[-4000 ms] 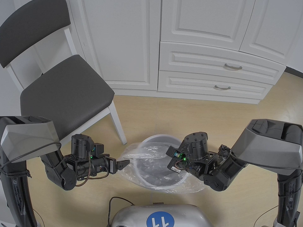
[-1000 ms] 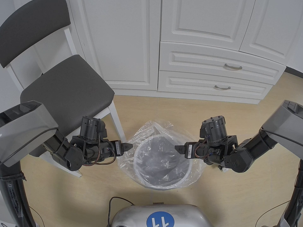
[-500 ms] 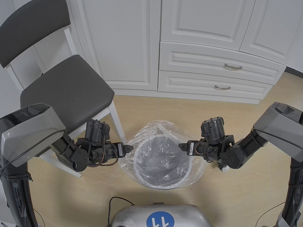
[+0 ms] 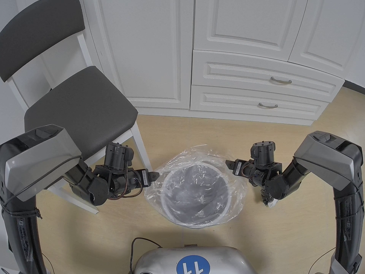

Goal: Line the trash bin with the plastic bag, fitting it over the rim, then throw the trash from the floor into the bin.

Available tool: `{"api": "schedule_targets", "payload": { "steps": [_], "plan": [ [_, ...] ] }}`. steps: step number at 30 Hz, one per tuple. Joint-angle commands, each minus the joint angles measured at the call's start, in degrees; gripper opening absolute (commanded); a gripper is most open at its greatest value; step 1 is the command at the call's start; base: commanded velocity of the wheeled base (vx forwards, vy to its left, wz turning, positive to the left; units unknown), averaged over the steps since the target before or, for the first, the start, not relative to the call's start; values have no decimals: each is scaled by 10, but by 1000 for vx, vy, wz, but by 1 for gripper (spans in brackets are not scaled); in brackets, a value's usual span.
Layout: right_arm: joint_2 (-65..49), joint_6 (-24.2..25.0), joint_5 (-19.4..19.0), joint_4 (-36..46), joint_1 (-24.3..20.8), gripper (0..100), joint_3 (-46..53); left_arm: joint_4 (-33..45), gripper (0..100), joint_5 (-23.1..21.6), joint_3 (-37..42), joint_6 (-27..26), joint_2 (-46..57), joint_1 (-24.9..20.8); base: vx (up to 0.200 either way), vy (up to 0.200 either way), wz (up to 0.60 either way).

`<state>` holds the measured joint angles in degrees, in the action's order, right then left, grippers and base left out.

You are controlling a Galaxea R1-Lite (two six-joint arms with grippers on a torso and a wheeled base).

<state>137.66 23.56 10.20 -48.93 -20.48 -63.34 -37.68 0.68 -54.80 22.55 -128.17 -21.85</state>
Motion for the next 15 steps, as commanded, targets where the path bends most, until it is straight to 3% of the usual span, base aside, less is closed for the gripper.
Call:
{"api": "schedule_targets", "payload": {
  "steps": [1, 7, 15],
  "plan": [
    [68, 15, 0, -26, 37, 100, -49, -3, 100, 5, -6, 0, -7, 0, 0, 0, 0],
    [25, 67, -2, -26, 33, 100, -46, -6, 100, 5, -6, 0, -6, 0, 0, 0, 0],
    [-120, 48, -5, -19, -63, 100, 79, -5, 100, 5, -4, 0, -1, 0, 0, 0, 0]
  ]
}}
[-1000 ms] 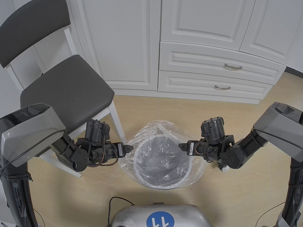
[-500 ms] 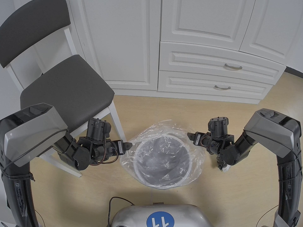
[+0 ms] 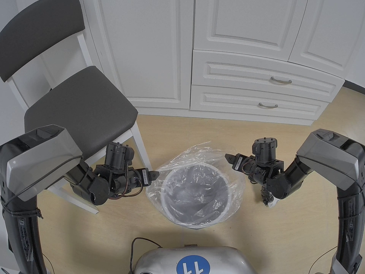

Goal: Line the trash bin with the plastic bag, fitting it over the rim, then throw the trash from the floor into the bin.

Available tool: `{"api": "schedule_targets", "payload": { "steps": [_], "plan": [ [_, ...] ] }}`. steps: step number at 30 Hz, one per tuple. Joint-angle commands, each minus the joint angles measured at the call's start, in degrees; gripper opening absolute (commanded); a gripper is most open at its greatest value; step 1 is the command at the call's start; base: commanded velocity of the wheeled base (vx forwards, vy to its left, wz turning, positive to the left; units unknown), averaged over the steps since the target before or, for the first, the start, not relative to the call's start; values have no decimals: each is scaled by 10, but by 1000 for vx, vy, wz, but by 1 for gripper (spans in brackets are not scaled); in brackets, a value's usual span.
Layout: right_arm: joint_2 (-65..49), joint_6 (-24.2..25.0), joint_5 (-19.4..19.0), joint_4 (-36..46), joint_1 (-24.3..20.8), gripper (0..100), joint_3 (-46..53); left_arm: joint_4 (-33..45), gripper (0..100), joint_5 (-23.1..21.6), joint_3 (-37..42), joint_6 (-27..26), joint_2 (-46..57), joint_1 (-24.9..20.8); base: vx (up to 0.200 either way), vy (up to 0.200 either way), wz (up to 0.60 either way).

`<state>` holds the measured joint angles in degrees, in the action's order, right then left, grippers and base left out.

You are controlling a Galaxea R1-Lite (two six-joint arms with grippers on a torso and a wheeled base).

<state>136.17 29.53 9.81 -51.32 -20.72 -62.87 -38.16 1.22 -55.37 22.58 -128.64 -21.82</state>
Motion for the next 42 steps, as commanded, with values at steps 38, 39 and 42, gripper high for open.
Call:
{"api": "schedule_targets", "payload": {
  "steps": [38, 39, 42],
  "plan": [
    [-180, -63, 3, 83, -94, 100, 115, -80, 100, 68, -4, 78, -14, -45, 0, 0, 0],
    [-180, -63, 3, 83, -94, 100, 115, -80, 100, 68, -4, 78, -14, -45, 0, 0, 0],
    [-173, -71, 3, 89, -96, 100, 117, -100, 100, 26, 47, 43, 15, -45, 0, 0, 0]
  ]
}}
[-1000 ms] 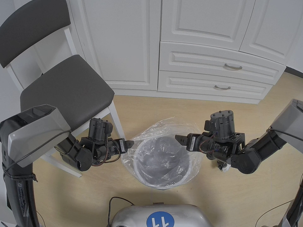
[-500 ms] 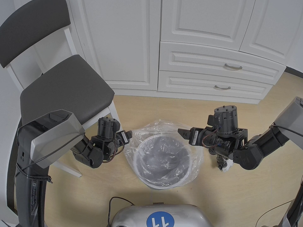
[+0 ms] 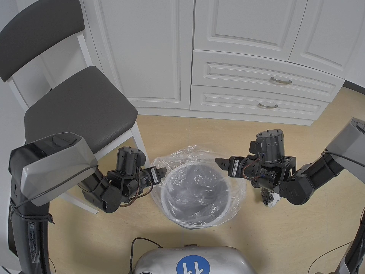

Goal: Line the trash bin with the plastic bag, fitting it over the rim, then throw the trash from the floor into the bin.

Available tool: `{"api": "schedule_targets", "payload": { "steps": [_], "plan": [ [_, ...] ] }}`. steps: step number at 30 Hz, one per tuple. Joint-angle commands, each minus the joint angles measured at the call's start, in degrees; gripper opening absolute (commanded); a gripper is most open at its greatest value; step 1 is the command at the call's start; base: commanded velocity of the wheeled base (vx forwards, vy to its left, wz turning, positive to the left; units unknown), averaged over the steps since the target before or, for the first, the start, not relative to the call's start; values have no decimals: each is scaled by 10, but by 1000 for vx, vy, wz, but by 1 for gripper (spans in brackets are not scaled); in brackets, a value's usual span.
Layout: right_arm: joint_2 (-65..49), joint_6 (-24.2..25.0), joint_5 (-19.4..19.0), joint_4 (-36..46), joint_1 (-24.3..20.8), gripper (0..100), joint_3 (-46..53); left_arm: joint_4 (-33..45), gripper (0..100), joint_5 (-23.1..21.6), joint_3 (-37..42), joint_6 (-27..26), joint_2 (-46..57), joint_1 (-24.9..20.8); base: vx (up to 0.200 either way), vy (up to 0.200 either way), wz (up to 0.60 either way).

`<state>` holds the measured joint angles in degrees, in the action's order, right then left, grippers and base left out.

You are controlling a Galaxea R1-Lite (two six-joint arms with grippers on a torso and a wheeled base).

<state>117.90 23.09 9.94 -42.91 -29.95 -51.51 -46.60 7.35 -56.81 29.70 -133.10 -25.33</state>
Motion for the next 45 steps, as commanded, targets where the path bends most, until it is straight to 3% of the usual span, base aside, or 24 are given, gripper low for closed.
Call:
{"api": "schedule_targets", "payload": {
  "steps": [1, 4, 13, 23, 30, 37, 45],
  "plan": [
    [23, -16, 3, 3, -5, 100, 3, -36, 100, -52, 85, -50, 64, -9, 0, 0, 0],
    [44, -24, 8, -2, -4, 100, 0, -71, 100, -61, 104, -81, 58, -7, 0, 0, 0],
    [129, -15, 25, -4, 11, 100, -51, -79, 100, -61, 107, -89, 48, -8, 0, 0, 0],
    [178, -15, 27, -76, 38, 100, -75, -79, 100, -27, 47, -84, -23, 7, 0, 0, 0],
    [200, -12, 27, -80, 57, 100, -104, -74, 100, -22, 13, -82, -42, 25, 0, 0, 0],
    [235, 44, 32, -96, 75, 100, -159, -68, 100, 47, -60, -43, -77, 34, 0, 0, 0],
    [259, 103, 24, -93, 78, 100, -199, -67, 100, 49, -67, -43, -89, 35, 0, 0, 0]
  ]
}}
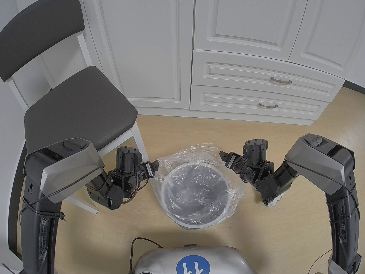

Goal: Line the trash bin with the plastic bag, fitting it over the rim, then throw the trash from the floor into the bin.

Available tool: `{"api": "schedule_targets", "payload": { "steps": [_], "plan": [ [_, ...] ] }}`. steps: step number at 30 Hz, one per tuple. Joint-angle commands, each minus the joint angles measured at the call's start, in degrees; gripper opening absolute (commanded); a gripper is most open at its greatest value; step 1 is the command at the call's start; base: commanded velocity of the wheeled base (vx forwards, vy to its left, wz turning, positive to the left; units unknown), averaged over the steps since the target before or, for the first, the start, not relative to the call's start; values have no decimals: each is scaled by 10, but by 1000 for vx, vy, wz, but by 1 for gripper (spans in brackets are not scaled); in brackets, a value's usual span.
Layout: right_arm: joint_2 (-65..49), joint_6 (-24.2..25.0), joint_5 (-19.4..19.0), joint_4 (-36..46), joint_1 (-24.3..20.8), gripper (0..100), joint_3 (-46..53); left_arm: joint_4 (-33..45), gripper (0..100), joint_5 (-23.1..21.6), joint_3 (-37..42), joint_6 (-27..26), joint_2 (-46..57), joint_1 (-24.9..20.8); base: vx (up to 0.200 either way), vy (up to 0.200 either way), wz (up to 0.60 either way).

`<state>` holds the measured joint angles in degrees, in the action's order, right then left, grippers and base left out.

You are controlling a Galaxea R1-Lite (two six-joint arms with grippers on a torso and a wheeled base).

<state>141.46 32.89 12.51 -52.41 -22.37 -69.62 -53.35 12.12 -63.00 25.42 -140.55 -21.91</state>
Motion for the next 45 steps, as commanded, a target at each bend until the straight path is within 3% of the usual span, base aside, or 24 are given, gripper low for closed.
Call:
{"api": "schedule_targets", "payload": {
  "steps": [1, 12, 20, 24, 34, 38, 43, 45],
  "plan": [
    [29, 5, -2, 2, 3, 100, -23, 0, 100, 1, -7, 1, -17, 1, 0, 0, 0],
    [65, 5, -2, 8, 12, 100, -52, 6, 100, 3, -8, -5, -26, 0, 0, 0, 0],
    [74, 6, -1, 58, 22, 100, -71, 99, 100, 4, -9, -12, -19, -1, 0, 0, 0],
    [72, 6, -1, 76, 23, 100, -73, 107, 100, 4, -5, -15, -13, -1, 0, 0, 0],
    [-4, 10, -3, 68, 13, 100, -17, 105, 100, -4, 54, -40, 77, -2, 0, 0, 0],
    [-43, -10, -6, 76, 7, 100, 19, 105, 100, -5, 89, -68, 112, -16, 0, 0, 0],
    [-73, -89, 1, 67, 0, 100, 60, 104, 100, -5, 113, -69, 138, -42, 0, 0, 0],
    [-83, -98, 1, 67, -4, 100, 72, 101, 100, -4, 118, -69, 141, -48, 0, 0, 0]
  ]
}}
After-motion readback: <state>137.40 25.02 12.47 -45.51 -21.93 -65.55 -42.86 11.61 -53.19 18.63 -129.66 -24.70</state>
